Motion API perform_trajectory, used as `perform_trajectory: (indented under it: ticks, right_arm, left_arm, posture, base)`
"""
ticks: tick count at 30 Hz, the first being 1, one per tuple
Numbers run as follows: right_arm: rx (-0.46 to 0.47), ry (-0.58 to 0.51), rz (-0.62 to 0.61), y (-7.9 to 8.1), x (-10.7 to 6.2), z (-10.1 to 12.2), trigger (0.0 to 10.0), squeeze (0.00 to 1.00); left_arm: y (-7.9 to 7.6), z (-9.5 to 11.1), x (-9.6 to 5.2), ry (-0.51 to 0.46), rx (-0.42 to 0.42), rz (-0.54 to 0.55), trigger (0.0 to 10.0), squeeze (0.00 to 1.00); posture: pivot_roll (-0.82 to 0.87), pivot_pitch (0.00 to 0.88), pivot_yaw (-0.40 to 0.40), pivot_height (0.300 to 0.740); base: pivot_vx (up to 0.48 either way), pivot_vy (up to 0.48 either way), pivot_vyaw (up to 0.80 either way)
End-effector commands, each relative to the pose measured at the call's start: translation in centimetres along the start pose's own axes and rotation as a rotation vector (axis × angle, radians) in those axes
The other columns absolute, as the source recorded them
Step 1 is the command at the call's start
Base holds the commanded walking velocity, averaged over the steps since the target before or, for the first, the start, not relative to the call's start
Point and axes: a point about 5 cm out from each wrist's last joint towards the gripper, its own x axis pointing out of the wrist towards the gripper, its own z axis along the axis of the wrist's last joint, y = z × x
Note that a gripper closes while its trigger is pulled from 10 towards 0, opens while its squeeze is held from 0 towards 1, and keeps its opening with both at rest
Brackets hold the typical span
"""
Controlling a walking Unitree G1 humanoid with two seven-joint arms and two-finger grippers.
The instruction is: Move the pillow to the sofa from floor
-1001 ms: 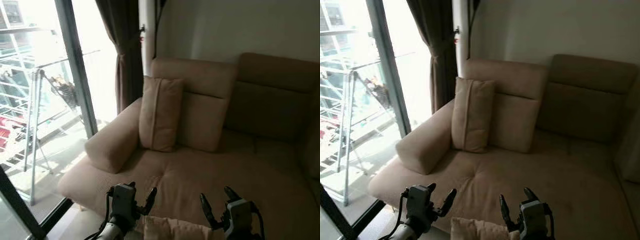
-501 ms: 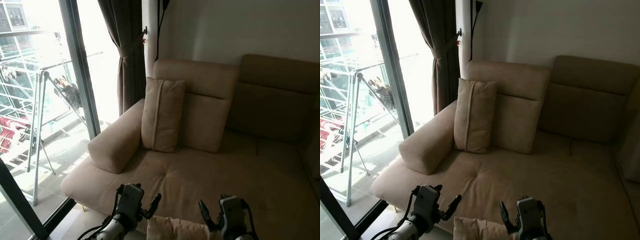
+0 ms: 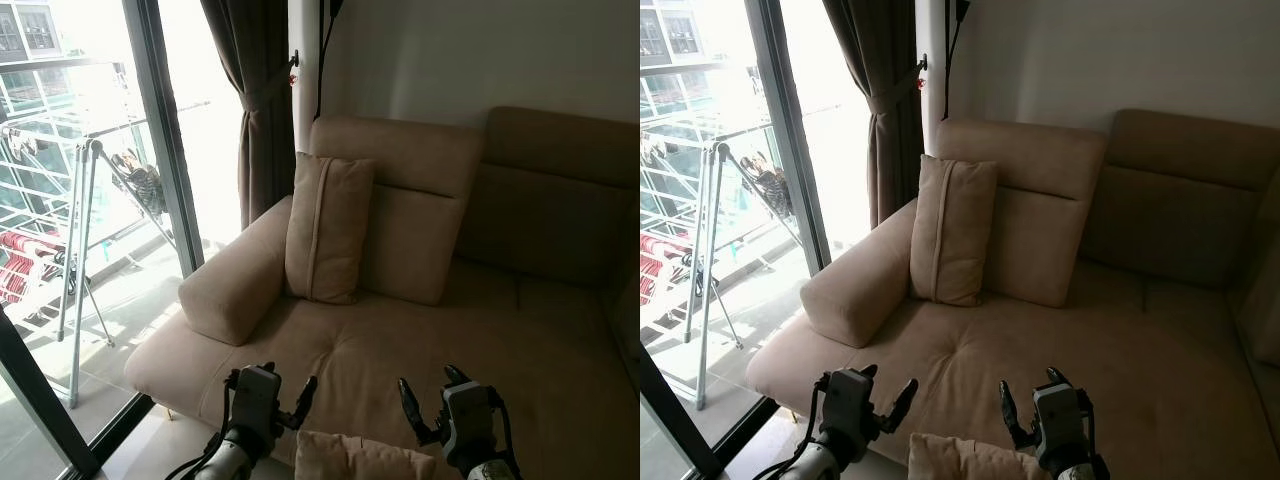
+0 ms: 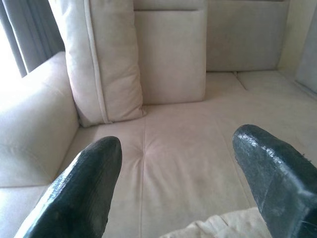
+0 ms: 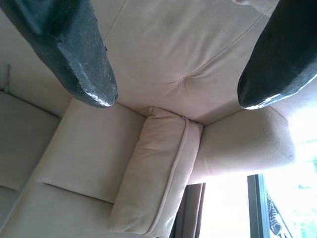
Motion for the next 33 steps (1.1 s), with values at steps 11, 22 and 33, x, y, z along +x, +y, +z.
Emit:
perform_trajectory:
  ticks: [11, 22, 33]
  right_arm:
    - [-0.006, -0.013, 0.0, 0.07, -0.07, 0.07, 10.0, 0.0]
    - [-0.005, -0.012, 0.0, 0.07, -0.17, 0.02, 10.0, 0.0]
    - [-0.005, -0.015, -0.001, 0.0, -0.04, 0.05, 10.0, 0.0]
  left_arm:
    - [-0.1, -0.56, -0.11, 0.011, -0.017, 0.009, 10.0, 0.0]
    - [-0.21, -0.62, 0.03, 0.008, -0.017, 0.009, 10.0, 0.0]
    - [-0.26, -0.62, 0.17, 0.005, -0.01, 0.008, 10.0, 0.0]
  posture:
    - [0.11, 0.0, -0.007, 0.696]
    - [0.11, 0.0, -0.012, 0.656]
    - [0.11, 0.0, -0.011, 0.626]
  base:
    - [0.0, 0.0, 0.0]
    - [0.0, 0.0, 0.0]
    - [0.0, 0.0, 0.0]
